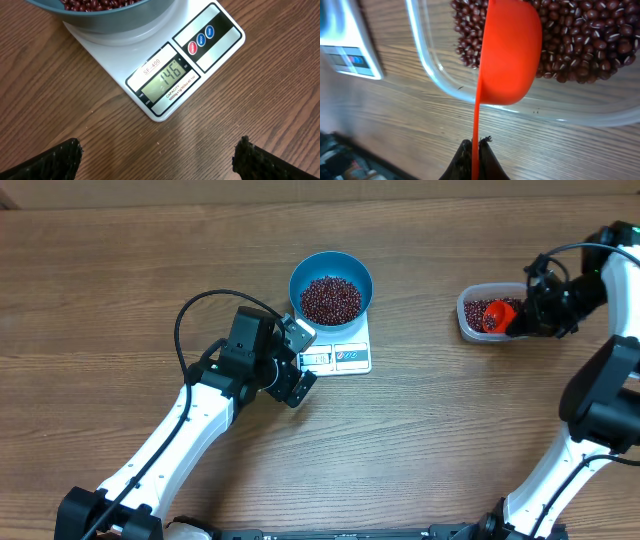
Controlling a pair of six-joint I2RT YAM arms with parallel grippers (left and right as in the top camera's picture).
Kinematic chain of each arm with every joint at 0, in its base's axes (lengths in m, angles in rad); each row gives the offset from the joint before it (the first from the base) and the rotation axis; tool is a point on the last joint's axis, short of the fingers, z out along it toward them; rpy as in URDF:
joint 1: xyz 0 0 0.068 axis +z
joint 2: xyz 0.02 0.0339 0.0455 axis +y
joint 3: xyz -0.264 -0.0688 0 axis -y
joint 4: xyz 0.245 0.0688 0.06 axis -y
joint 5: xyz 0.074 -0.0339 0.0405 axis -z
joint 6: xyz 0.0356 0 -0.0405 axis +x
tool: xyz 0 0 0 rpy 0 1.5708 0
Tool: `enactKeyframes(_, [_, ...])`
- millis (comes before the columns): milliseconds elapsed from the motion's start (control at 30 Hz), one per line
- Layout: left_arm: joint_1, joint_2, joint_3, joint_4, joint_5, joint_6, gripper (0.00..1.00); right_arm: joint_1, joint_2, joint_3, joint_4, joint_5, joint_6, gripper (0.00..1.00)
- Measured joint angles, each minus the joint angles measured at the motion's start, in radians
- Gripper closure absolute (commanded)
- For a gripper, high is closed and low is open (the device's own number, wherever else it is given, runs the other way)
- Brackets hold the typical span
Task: Scoop item into bowl and weigh 150g on scale
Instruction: 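Scoop beans and lift the filled red scoop out of the tub, then move the full scoop left over the blue bowl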
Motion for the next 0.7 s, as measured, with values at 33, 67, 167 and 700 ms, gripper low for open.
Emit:
enactKeyframes(33, [0.0,0.0,0.0,0.0,0.0,0.0,0.01,-0.016,0.0,0.0,-0.006,-0.038,-0.021,0.96])
enactKeyframes(67, [0.0,0.0,0.0,0.0,0.0,0.0,0.0,-0.022,0.0,0.0,-0.009,-0.051,-0.029,0.96])
enactKeyframes(167, [0.0,0.0,0.0,0.0,0.0,0.0,0.0,-0.047,0.0,0.002,-0.034,-0.13,-0.08,0.96])
enactKeyframes(700, [0.0,0.0,0.0,0.0,0.0,0.0,0.0,-0.041,-0.096,0.023,-0.059,-0.492,-0.163,0.96])
